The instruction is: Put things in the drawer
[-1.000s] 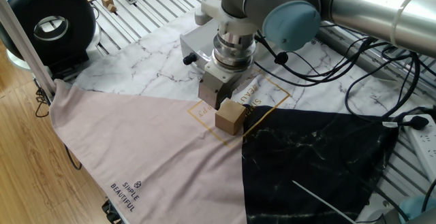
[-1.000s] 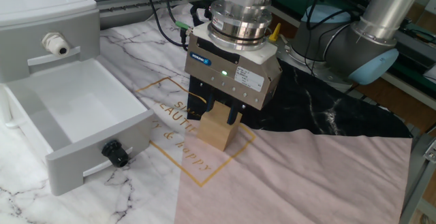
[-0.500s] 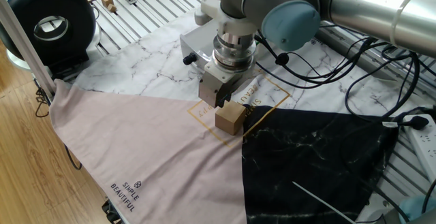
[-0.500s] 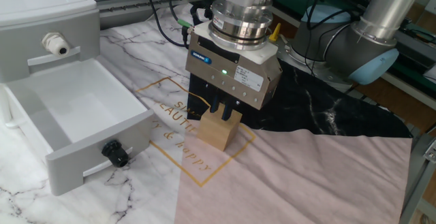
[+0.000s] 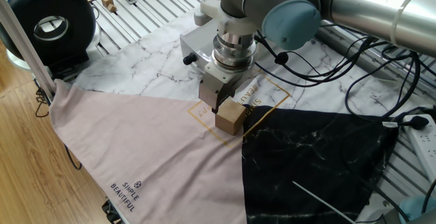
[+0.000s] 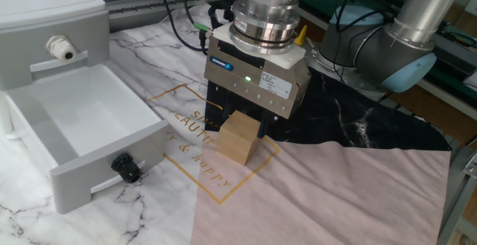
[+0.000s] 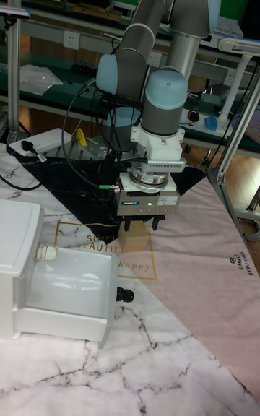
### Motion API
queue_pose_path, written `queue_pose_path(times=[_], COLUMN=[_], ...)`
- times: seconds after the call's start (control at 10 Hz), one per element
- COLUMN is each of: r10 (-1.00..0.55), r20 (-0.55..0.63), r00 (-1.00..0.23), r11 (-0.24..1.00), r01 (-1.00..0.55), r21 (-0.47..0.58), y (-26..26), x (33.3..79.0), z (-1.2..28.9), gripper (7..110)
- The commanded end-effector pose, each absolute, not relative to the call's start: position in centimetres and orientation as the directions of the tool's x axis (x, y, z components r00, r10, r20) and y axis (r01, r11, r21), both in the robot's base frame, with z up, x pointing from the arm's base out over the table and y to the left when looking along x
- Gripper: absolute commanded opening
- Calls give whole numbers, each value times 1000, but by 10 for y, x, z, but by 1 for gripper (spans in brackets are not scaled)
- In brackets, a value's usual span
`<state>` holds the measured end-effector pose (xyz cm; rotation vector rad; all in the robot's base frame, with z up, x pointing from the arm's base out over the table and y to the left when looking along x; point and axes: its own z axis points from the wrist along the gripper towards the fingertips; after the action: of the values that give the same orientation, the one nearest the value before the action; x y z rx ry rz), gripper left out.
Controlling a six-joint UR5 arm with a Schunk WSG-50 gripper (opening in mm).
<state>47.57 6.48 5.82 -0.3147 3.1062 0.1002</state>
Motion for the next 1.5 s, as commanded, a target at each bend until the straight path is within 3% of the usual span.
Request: queue_pose_path(times=[0.0,0.5,1.4], r10=[-209,-183,-196], r20=[-5,17,26], r00=[-978,-983,-980], r11=[977,982,980], r01=[-209,-182,-196], r21=[50,54,20], y=[60,67,52], x=[472,470,472], z=[58,41,42], gripper=[66,66,66])
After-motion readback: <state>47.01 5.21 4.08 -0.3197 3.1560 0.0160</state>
